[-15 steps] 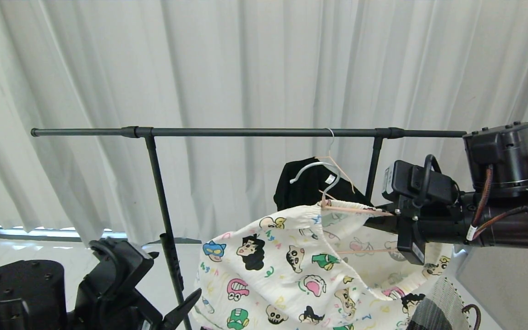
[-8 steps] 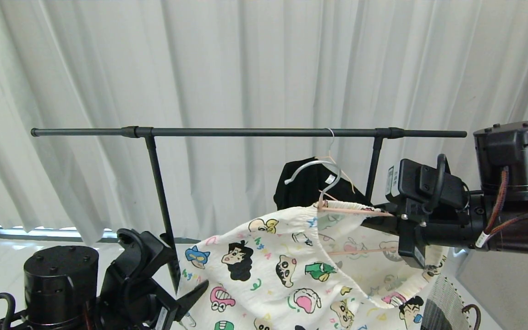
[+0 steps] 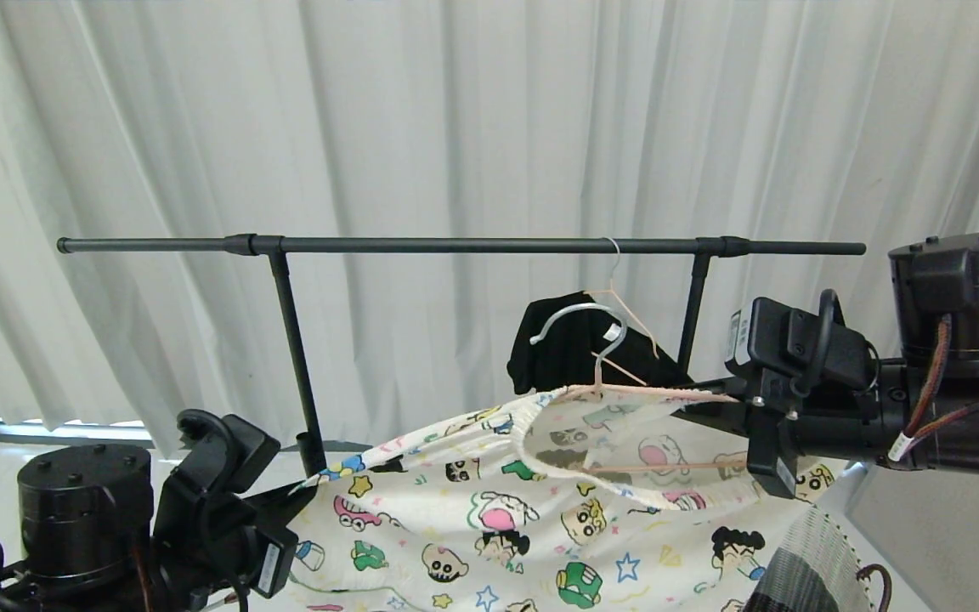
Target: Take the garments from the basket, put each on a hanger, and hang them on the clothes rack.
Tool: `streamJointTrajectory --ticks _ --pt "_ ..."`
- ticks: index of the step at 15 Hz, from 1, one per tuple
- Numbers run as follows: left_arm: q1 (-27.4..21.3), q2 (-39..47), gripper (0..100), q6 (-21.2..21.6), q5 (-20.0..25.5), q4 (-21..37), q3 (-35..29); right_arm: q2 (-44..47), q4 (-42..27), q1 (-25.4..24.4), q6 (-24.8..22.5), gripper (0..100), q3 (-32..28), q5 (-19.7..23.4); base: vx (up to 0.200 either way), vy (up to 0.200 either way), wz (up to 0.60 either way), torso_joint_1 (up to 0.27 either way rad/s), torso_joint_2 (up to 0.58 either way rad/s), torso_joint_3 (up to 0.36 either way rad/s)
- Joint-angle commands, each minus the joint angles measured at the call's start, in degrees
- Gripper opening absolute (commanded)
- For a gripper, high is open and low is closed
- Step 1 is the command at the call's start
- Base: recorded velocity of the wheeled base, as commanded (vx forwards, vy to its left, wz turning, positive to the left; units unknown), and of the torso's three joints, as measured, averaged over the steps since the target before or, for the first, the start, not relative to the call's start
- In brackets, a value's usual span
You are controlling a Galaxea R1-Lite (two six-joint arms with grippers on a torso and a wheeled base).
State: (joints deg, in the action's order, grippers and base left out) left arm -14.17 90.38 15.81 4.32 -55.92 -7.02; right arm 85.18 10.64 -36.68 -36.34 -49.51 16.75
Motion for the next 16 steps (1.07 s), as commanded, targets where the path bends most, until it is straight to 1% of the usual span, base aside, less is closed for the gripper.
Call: streamJointTrajectory --ticks 1,3,8,10,12,14,15,16 --pt "2.21 0.23 0 0.01 -0.10 0.02 -0.01 -0.01 -0.01 0.47 0.22 0 0.02 0.04 0.000 0.000 0.00 0.000 0.00 0.000" --pt "2.48 0.32 0 -0.25 -0.10 0.02 0.34 -0.10 -0.01 0.47 1.54 0 0.02 0.04 0.000 0.000 0.00 0.000 0.00 0.000" --pt "1.42 -0.38 0 -0.17 -0.10 -0.07 1.13 0.25 2.72 0.29 7.60 0 0.02 -0.05 0.000 0.000 0.00 0.000 0.00 0.000" --pt "0.63 -0.21 0 -0.17 -0.10 -2.97 1.13 0.25 2.89 0.12 9.01 0 -0.24 -0.14 0.000 0.000 0.00 0.000 0.00 0.000" --pt "-1.13 -0.12 0 0.01 -0.10 -6.04 0.78 0.34 2.98 -1.46 12.43 0 -1.12 -0.58 0.000 0.000 0.00 0.000 0.00 0.000" --pt "-1.57 -0.12 0 0.10 -0.10 -6.75 1.05 0.96 2.98 -2.78 14.28 0 -2.35 -2.34 0.000 0.000 0.00 0.000 0.00 0.000" --pt "-1.57 -0.03 0 0.01 -0.10 -6.75 1.05 1.13 2.98 -2.87 14.46 0 -2.88 -2.51 0.000 0.000 0.00 0.000 0.00 0.000" --pt "-1.57 -0.03 100 0.10 -0.18 -6.84 0.96 1.31 2.98 -2.87 14.46 0 -3.23 -2.51 0.000 0.000 0.00 0.000 0.00 0.000"
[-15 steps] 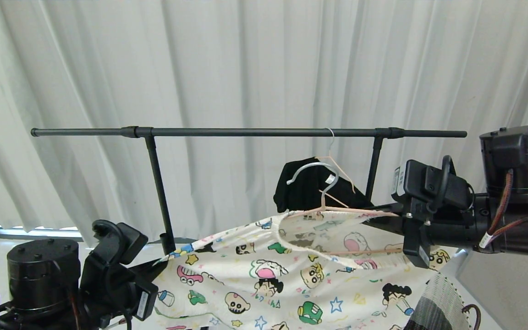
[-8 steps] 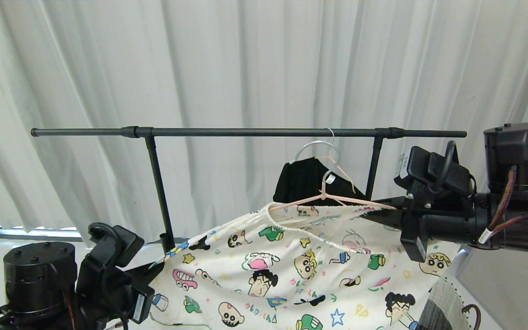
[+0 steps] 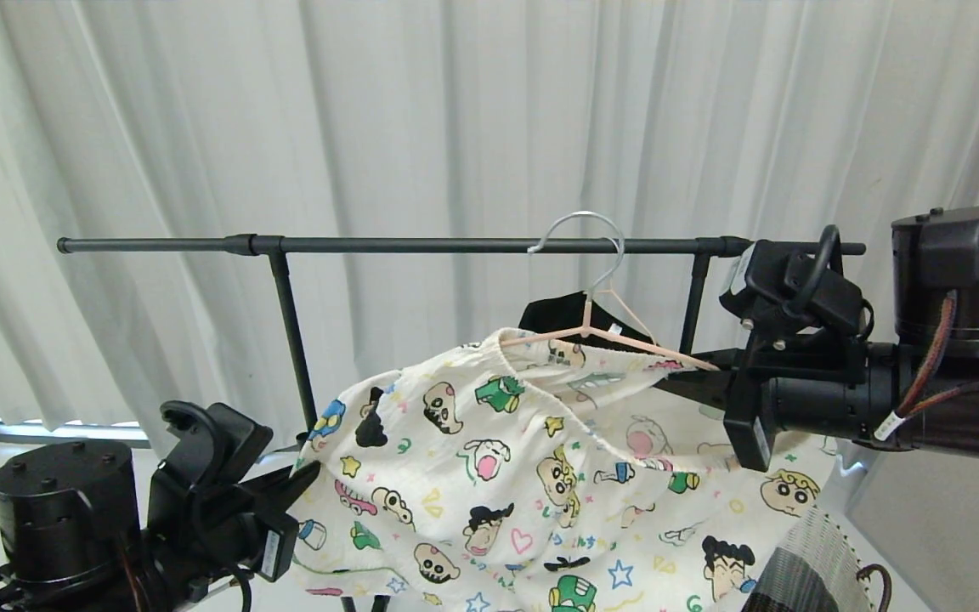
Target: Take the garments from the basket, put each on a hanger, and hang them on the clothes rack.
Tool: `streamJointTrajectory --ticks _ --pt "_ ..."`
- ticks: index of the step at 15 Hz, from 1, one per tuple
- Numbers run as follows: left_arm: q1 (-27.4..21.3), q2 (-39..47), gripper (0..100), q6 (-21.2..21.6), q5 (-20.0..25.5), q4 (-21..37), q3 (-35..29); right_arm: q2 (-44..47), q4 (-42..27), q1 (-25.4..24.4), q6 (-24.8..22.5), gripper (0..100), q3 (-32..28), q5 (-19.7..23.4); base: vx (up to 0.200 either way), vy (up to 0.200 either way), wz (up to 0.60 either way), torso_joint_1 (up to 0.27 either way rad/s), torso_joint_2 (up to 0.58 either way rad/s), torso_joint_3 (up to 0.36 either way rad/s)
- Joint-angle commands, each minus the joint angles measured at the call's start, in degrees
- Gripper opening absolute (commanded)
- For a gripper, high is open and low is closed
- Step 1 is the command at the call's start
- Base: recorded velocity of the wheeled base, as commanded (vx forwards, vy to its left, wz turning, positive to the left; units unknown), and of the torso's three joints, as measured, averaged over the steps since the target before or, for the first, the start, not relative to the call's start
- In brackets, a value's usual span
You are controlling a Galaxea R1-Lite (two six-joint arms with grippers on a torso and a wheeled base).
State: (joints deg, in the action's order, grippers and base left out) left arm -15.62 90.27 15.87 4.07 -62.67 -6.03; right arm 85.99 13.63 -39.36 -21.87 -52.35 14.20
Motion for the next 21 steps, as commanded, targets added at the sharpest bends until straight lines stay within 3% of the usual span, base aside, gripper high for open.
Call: streamJointTrajectory --ticks 1,6,10,12,17,21 --pt "-0.03 0.08 100 -0.05 0.06 -0.08 -0.12 0.49 -0.01 -0.19 -0.01 0 -0.56 0.04 0.000 0.000 0.00 0.000 0.00 0.000" --pt "-0.03 -0.18 100 -0.40 0.15 -1.49 0.15 0.40 -0.01 0.16 0.07 0 -0.56 -0.14 0.000 0.000 0.00 0.000 0.00 0.000" --pt "-0.12 -0.18 100 -1.46 3.05 -9.75 -0.03 0.32 -0.09 5.35 1.92 0 -0.04 -0.84 0.000 0.000 0.00 0.000 0.00 0.000" --pt "-0.12 -0.62 100 -1.46 3.05 -10.98 0.06 0.32 -0.09 7.46 2.71 0 0.23 -1.02 0.000 0.000 0.00 0.000 0.00 0.000" --pt "0.15 -1.15 100 0.04 2.78 -11.07 2.78 -0.21 -4.75 7.72 4.56 0 2.25 -9.54 0.000 0.000 0.00 0.000 0.00 0.000" --pt "5.60 1.49 100 8.74 1.20 -10.98 -0.47 -3.29 -12.40 5.61 9.57 0 2.16 -16.58 0.000 0.000 0.00 0.000 0.00 0.000"
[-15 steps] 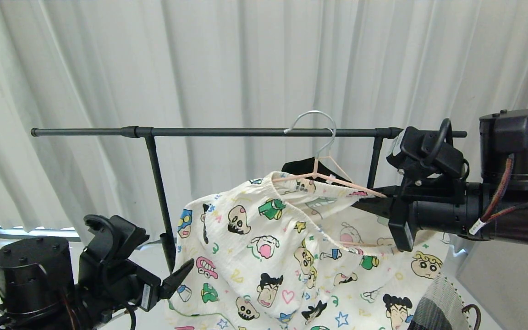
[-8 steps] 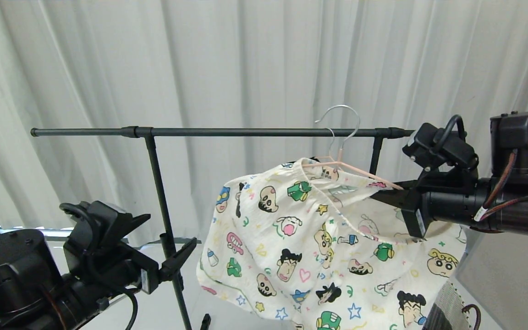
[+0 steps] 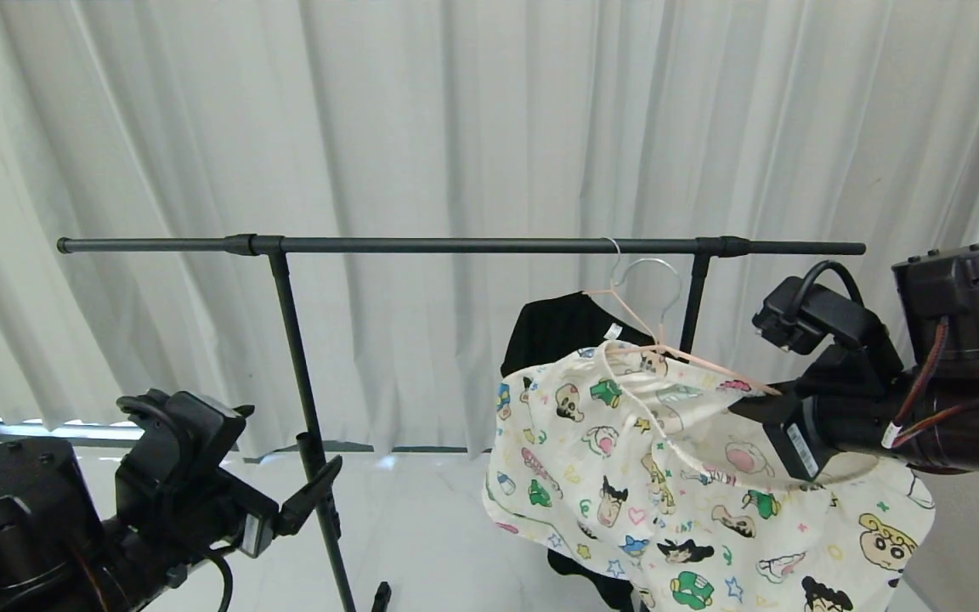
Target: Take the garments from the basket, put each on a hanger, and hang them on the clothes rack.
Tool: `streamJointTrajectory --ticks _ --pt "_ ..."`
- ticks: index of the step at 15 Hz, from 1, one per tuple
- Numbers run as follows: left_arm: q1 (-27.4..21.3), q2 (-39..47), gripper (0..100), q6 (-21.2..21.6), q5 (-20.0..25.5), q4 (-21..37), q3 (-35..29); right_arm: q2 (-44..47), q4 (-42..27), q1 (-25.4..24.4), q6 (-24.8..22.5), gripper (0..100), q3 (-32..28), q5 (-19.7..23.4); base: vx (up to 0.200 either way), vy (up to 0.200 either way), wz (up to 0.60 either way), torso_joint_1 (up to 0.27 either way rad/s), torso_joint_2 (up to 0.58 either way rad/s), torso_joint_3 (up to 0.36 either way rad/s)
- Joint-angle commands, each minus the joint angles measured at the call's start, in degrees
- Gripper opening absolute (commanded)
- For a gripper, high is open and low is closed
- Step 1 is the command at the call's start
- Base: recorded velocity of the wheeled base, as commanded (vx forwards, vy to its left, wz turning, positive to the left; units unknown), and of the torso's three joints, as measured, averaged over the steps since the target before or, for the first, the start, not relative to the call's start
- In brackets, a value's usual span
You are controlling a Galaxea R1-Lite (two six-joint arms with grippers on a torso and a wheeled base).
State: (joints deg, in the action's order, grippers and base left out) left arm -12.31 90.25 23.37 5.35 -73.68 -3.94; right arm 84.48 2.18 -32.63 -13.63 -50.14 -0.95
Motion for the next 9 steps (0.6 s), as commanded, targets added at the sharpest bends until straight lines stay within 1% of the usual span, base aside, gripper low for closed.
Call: streamJointTrajectory --ticks 1,3,4,5,6,7,8,9 --pt "2.47 1.42 100 1.15 -0.69 0.12 -4.32 -3.01 -2.27 -1.91 2.38 0 0.22 -2.83 0.000 0.000 0.00 0.000 0.00 0.000" --pt "2.21 0.90 100 0.54 -3.68 0.38 -5.99 -5.38 -5.96 -2.26 3.17 0 0.66 -3.44 0.000 0.000 0.00 0.000 0.00 0.000" --pt "1.94 -0.33 100 -0.52 -4.12 0.73 -7.14 -6.52 -7.81 -2.26 3.26 0 0.66 -3.44 0.000 0.000 0.00 0.000 0.00 0.000" --pt "1.24 -3.24 100 -2.10 -4.21 4.77 -8.46 -7.22 -9.04 -2.26 3.17 0 0.75 -3.44 0.000 0.000 0.00 0.000 0.00 0.000" --pt "0.71 -7.98 100 -4.47 -4.21 13.56 -10.83 -7.66 -9.39 -2.26 3.17 0 0.83 -3.44 0.000 0.000 0.00 0.000 0.00 0.000" --pt "0.36 -13.87 100 -8.43 -4.12 26.48 -15.22 -7.66 -9.48 -2.26 3.17 0 0.92 -3.44 0.000 0.000 0.00 0.000 0.00 0.000" --pt "-0.43 -18.26 100 -13.53 -4.12 39.05 -20.94 -7.66 -9.39 -2.35 3.17 0 1.01 -3.44 0.000 0.000 0.00 0.000 0.00 0.000" --pt "-0.87 -21.87 100 -19.68 -4.12 54.43 -27.88 -7.49 -9.48 -2.43 3.17 0 1.10 -3.44 0.000 0.000 0.00 0.000 0.00 0.000"
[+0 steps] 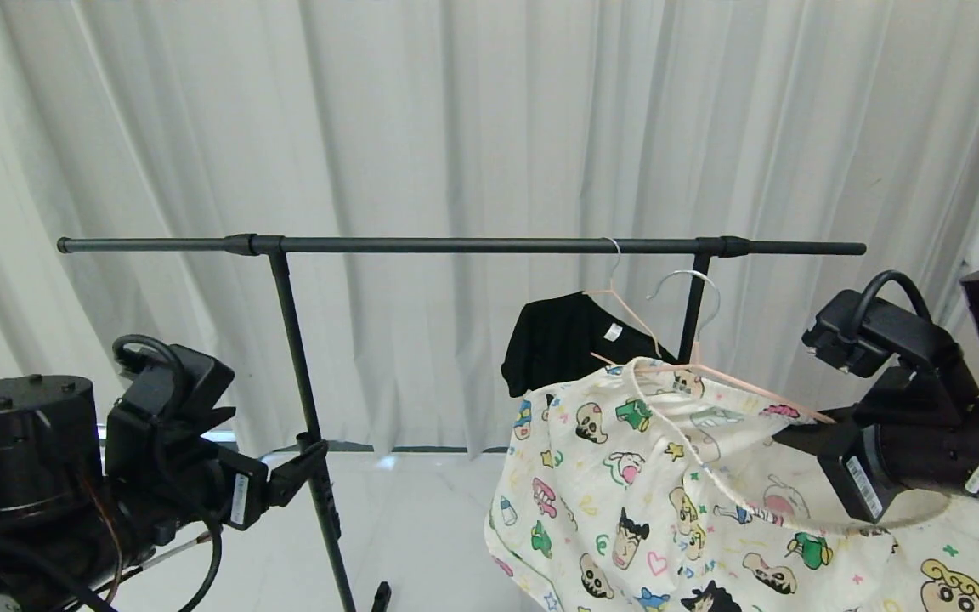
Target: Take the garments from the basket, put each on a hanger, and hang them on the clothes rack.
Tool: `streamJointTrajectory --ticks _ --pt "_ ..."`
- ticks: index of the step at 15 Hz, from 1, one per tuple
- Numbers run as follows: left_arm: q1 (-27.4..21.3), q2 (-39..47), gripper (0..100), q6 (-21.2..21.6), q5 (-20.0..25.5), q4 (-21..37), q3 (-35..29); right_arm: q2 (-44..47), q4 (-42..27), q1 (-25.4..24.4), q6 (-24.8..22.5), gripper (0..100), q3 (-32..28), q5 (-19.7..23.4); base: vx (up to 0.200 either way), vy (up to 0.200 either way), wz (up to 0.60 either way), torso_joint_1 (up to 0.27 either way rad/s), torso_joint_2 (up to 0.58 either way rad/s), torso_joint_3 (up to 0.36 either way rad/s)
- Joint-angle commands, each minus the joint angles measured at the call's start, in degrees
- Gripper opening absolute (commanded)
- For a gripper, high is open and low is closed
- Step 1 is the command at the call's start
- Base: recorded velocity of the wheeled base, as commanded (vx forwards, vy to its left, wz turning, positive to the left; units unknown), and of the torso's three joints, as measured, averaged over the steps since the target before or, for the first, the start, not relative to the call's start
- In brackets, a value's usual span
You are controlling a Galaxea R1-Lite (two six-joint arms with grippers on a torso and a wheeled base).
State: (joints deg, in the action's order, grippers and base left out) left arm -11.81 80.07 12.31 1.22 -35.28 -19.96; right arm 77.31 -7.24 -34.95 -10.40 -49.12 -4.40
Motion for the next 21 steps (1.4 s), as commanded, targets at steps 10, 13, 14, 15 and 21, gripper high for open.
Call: streamJointTrajectory --ticks 10,13,14,15,21 --pt "-0.58 -13.80 100 -14.16 -10.62 34.58 -12.39 0.73 -6.56 -0.47 6.36 0 0.16 -8.08 0.000 0.000 0.00 0.000 0.00 0.000" --pt "-0.76 -14.06 100 -14.25 -13.88 34.58 -12.30 0.91 -6.47 -1.00 6.36 0 0.07 -8.08 0.000 0.133 0.00 -0.003 0.00 0.005" --pt "-1.20 -14.41 100 -14.25 -14.14 34.58 -12.21 0.91 -6.56 -1.17 6.36 0 0.07 -8.08 0.000 0.200 0.00 -0.002 0.00 0.012" --pt "-1.37 -14.59 100 -14.25 -14.14 34.58 -12.12 1.00 -6.56 -1.17 6.36 0 0.16 -8.08 0.000 0.200 0.00 0.002 0.00 0.002" --pt "-5.33 -14.85 100 -14.25 -14.40 34.58 -11.86 1.17 -5.68 -1.26 6.53 0 0.07 -8.08 0.000 0.167 0.00 0.002 0.00 0.003"
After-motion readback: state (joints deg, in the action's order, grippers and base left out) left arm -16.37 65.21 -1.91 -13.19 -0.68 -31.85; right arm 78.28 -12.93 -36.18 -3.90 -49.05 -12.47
